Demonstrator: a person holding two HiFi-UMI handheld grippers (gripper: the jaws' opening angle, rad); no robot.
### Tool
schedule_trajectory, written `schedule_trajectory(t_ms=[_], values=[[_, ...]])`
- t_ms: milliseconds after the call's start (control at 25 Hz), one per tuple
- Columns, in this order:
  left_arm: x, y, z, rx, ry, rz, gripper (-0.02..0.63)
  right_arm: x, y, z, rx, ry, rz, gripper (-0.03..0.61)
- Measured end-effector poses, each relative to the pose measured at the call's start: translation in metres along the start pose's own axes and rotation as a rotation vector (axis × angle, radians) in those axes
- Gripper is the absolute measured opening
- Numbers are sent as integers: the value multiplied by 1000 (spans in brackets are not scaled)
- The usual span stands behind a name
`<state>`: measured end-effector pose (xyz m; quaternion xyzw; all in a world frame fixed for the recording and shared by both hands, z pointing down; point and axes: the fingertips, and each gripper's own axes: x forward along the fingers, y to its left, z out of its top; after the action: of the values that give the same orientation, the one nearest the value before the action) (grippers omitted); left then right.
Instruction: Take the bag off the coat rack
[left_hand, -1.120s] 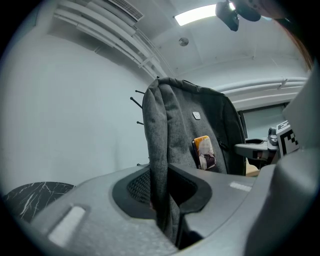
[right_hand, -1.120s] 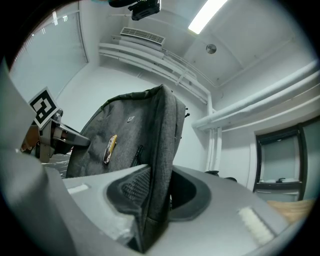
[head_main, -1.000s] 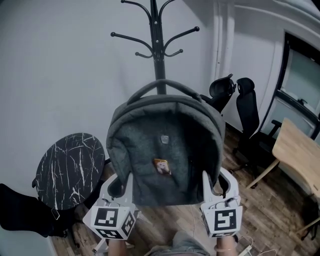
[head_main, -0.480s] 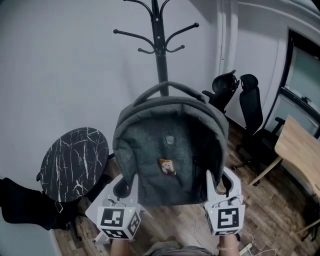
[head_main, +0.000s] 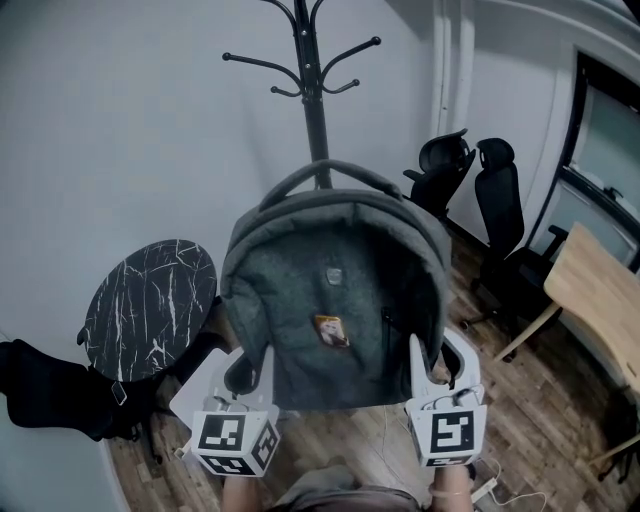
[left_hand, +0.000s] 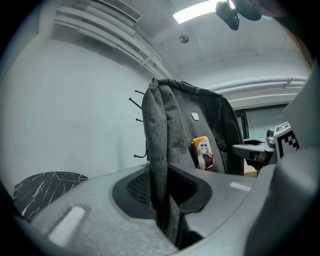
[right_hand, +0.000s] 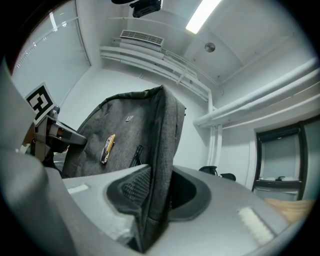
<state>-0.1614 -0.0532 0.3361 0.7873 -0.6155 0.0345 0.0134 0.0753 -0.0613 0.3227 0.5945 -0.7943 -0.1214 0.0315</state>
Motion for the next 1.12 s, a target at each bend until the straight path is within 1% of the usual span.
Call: schedule_trajectory(t_ms=[480, 1120], values=[[-50, -37, -5, 4, 4, 30, 66, -56, -8, -1, 7, -11, 28, 97], [-105, -81, -13, -1, 9, 41, 66, -126, -17, 2, -13, -9, 48, 97]])
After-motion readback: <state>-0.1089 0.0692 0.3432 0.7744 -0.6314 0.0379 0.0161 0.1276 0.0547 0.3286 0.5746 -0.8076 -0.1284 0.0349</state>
